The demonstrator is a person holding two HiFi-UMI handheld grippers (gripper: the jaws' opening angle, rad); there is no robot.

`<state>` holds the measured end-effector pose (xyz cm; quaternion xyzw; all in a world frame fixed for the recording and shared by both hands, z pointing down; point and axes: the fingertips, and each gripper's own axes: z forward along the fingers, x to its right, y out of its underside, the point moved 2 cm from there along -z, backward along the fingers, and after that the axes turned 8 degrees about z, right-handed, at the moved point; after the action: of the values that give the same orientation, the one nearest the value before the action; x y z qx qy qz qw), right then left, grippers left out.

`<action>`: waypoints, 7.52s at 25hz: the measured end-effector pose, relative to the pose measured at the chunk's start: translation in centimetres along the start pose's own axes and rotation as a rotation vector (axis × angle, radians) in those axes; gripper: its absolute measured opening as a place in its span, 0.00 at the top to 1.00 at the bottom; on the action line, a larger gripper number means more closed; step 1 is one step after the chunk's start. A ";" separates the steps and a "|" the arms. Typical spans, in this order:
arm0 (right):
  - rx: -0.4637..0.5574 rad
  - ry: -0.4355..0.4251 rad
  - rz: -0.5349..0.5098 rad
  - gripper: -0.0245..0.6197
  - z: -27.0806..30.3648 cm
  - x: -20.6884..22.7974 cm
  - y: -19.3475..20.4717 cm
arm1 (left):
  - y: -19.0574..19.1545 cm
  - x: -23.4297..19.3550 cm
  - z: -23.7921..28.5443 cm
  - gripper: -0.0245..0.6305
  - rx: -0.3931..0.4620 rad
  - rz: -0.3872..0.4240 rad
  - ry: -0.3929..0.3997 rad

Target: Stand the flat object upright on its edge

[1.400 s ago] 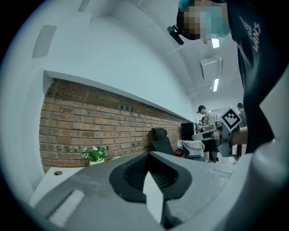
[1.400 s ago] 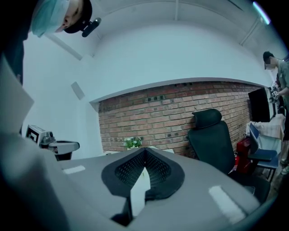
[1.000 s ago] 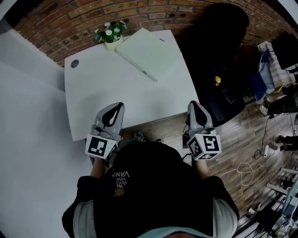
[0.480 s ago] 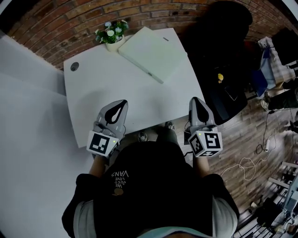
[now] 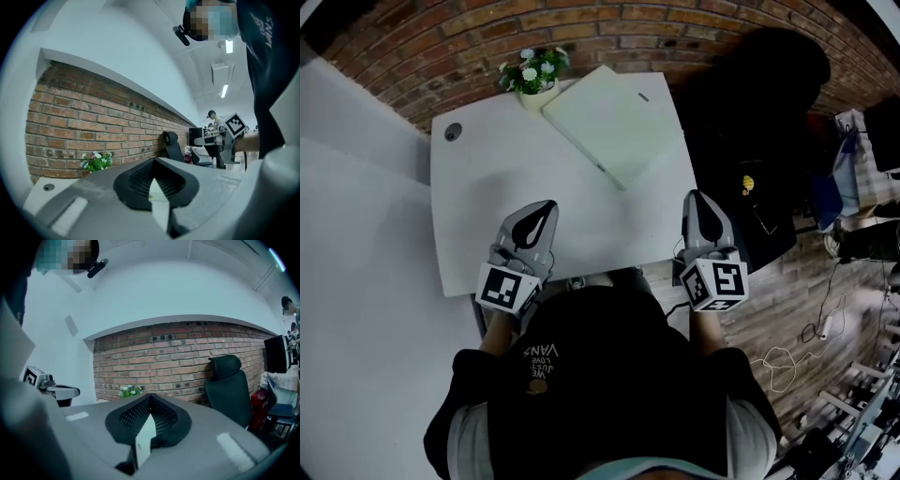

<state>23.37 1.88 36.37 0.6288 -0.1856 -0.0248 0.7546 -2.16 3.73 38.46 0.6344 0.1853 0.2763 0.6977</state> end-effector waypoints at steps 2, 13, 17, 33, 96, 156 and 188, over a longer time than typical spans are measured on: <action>-0.008 -0.019 -0.014 0.96 1.1 1.0 -0.5 | -0.4 0.0 1.0 0.96 0.014 -0.028 -0.034; -0.062 -0.159 -0.117 0.96 8.8 6.3 -2.1 | 1.6 -0.5 5.6 0.96 -0.035 -0.041 -0.221; -0.080 -0.210 -0.132 0.96 11.6 7.7 -2.1 | 2.4 -0.6 6.8 0.96 -0.041 -0.071 -0.284; -0.180 -0.340 -0.129 0.96 19.7 10.7 0.0 | 6.8 -1.3 10.2 0.96 -0.147 -0.240 -0.461; -1.002 -0.702 0.066 0.36 32.9 10.9 16.2 | 19.0 -4.2 20.2 0.41 -0.433 -0.818 -0.315; -0.772 -0.692 0.033 0.43 26.5 9.6 11.0 | 14.6 -2.5 19.1 0.44 -0.455 -0.628 -0.286; -0.522 -0.537 -0.068 0.47 24.8 4.8 5.2 | 6.8 -9.6 17.2 0.49 -0.343 -0.178 -0.169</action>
<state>19.09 -21.67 45.98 0.3924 -0.3433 -0.2605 0.8126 -0.21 -15.44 46.44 0.5082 0.1319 0.1869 0.8303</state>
